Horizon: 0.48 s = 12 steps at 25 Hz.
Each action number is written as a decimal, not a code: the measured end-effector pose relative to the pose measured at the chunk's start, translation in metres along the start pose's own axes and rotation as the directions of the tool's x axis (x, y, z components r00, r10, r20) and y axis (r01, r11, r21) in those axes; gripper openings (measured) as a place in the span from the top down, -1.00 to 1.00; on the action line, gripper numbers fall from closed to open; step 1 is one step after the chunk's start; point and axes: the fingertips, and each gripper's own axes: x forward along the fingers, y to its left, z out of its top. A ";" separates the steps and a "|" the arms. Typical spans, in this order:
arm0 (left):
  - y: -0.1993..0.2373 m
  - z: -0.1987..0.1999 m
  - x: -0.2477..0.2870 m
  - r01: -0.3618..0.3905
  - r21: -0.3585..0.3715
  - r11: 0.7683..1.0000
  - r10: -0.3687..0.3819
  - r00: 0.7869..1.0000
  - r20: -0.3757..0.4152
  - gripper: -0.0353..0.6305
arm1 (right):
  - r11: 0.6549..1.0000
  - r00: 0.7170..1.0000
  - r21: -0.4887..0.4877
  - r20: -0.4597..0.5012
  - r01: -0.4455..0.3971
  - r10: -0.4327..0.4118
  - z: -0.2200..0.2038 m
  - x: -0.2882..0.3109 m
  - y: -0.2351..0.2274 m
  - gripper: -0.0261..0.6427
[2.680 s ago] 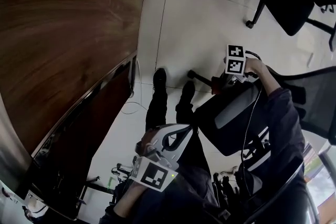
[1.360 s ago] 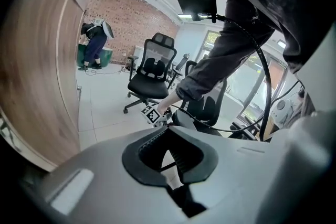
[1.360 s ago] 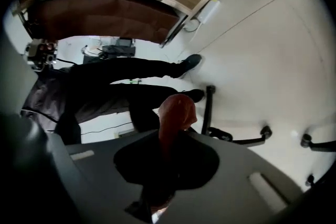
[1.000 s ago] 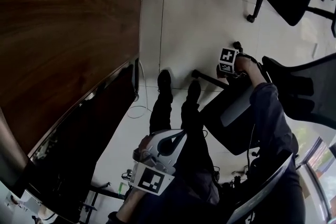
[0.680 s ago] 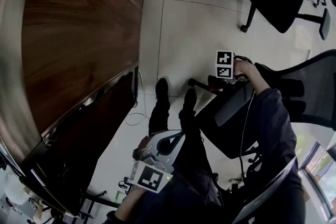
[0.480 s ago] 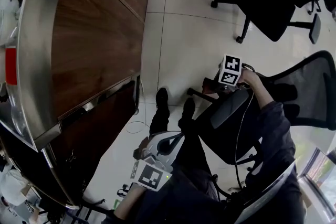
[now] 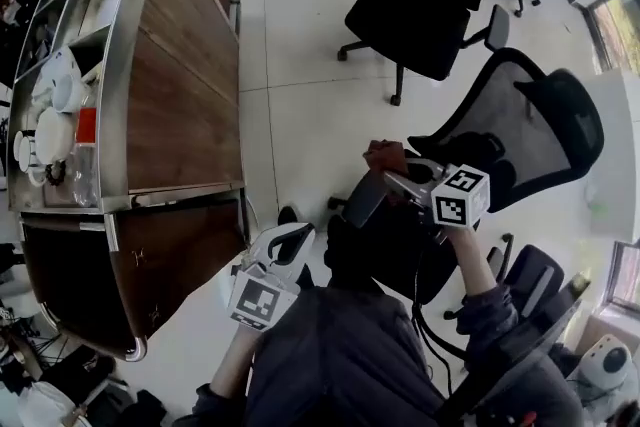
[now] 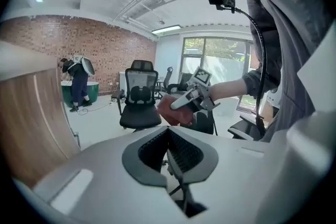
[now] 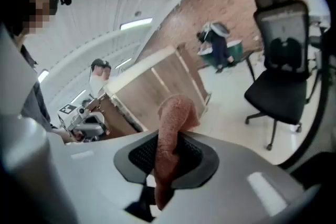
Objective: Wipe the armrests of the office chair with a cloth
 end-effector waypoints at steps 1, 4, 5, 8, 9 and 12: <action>-0.010 0.010 0.002 0.017 0.017 1.000 -0.017 1.000 0.006 0.85 | 0.998 0.996 -0.001 0.072 0.056 -0.056 0.007 -0.024 0.012 0.75; -0.040 0.032 0.013 0.093 0.098 0.991 -0.095 0.995 0.012 0.85 | 0.980 0.959 -0.040 0.214 0.197 -0.184 0.007 -0.080 0.052 0.75; -0.051 0.039 0.018 0.129 0.125 0.984 -0.131 0.991 0.010 0.85 | 0.969 0.946 -0.060 0.242 0.238 -0.217 0.003 -0.094 0.066 0.75; -0.087 0.053 0.033 0.236 0.184 0.954 -0.241 0.970 0.008 0.85 | 0.926 0.908 -0.131 0.285 0.354 -0.307 -0.011 -0.125 0.099 0.75; -0.099 0.056 0.036 0.265 0.198 0.944 -0.272 0.962 0.005 0.85 | 0.908 0.895 -0.154 0.294 0.389 -0.334 -0.016 -0.133 0.107 0.75; -0.131 0.059 0.032 0.337 0.238 0.911 -0.343 0.939 -0.016 0.85 | 0.854 0.856 -0.201 0.320 0.481 -0.406 -0.028 -0.146 0.128 0.75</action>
